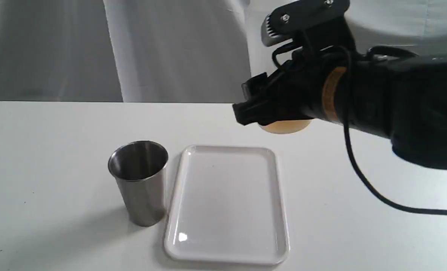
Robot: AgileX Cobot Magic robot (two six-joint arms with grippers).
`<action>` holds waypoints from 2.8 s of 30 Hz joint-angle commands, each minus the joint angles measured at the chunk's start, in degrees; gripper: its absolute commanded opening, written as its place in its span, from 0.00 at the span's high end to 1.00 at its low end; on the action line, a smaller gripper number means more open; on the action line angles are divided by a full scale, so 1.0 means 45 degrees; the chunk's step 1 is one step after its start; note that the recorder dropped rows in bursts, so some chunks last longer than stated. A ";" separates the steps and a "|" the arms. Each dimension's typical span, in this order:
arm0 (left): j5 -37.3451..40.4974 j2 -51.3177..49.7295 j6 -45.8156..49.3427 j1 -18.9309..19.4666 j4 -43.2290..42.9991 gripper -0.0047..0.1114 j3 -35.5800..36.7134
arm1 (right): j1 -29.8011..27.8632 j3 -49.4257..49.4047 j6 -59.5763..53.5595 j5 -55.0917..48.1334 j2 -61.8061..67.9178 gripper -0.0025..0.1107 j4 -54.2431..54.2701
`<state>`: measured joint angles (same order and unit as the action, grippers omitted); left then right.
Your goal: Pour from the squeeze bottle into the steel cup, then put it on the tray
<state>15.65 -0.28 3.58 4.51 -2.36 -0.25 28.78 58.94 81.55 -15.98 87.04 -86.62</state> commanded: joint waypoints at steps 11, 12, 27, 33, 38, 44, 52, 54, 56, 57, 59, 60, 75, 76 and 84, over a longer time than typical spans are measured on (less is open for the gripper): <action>-0.0092 0.0063 -0.0023 -0.0032 -0.0031 0.89 0.0057 | 0.1503 0.1524 -0.1804 -0.3003 0.1804 0.98 -0.1408; -0.0092 0.0063 -0.0023 -0.0032 -0.0031 0.89 0.0057 | 0.1609 0.1677 -0.1979 -0.3448 0.1980 0.98 -0.1319; -0.0092 0.0063 -0.0023 -0.0032 -0.0031 0.89 0.0057 | 0.2214 0.3029 -0.6591 -0.6205 0.3956 0.98 -0.0634; -0.0092 0.0063 -0.0023 -0.0032 -0.0031 0.89 0.0057 | 0.2250 0.3175 -0.7511 -0.6370 0.4329 0.98 -0.0637; -0.0092 0.0063 -0.0023 -0.0032 -0.0031 0.89 0.0057 | 0.2257 0.3175 -0.8685 -0.6530 0.4635 0.98 -0.0660; -0.0092 0.0063 -0.0023 -0.0032 -0.0031 0.89 0.0057 | 0.2494 0.3203 -0.9189 -0.6829 0.4918 0.98 -0.0916; -0.0092 0.0063 -0.0023 -0.0032 -0.0031 0.89 0.0057 | 0.2673 0.3222 -1.0412 -0.6924 0.5037 0.98 -0.1409; -0.0092 0.0063 -0.0023 -0.0032 -0.0031 0.89 0.0057 | 0.2673 0.3222 -1.0698 -0.6979 0.5037 0.98 -0.1409; -0.0092 0.0063 -0.0023 -0.0032 -0.0031 0.89 0.0057 | 0.2673 0.3222 -1.0973 -0.7010 0.5037 0.98 -0.1429; -0.0092 0.0063 -0.0023 -0.0032 -0.0031 0.89 0.0057 | 0.2704 0.3222 -1.1194 -0.7060 0.5037 0.98 -0.1462; -0.0092 0.0063 -0.0023 -0.0032 -0.0031 0.89 0.0057 | 0.2764 0.3222 -1.1584 -0.7150 0.5046 0.98 -0.1630; -0.0092 0.0063 -0.0023 -0.0032 -0.0031 0.89 0.0057 | 0.2767 0.3222 -1.1700 -0.7171 0.5071 0.98 -0.1702; -0.0092 0.0063 -0.0023 -0.0032 -0.0031 0.89 0.0057 | 0.2849 0.3222 -1.2919 -0.8081 0.5630 0.98 -0.2540; -0.0092 0.0063 -0.0023 -0.0032 -0.0031 0.89 0.0057 | 0.2849 0.3222 -1.3053 -0.8149 0.5630 0.98 -0.2569; -0.0092 0.0063 -0.0023 -0.0032 -0.0031 0.89 0.0057 | 0.2849 0.3222 -1.3823 -0.8474 0.5630 0.98 -0.2961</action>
<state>15.65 -0.28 3.58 4.51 -2.36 -0.25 41.34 72.96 19.79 -52.14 112.95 -97.72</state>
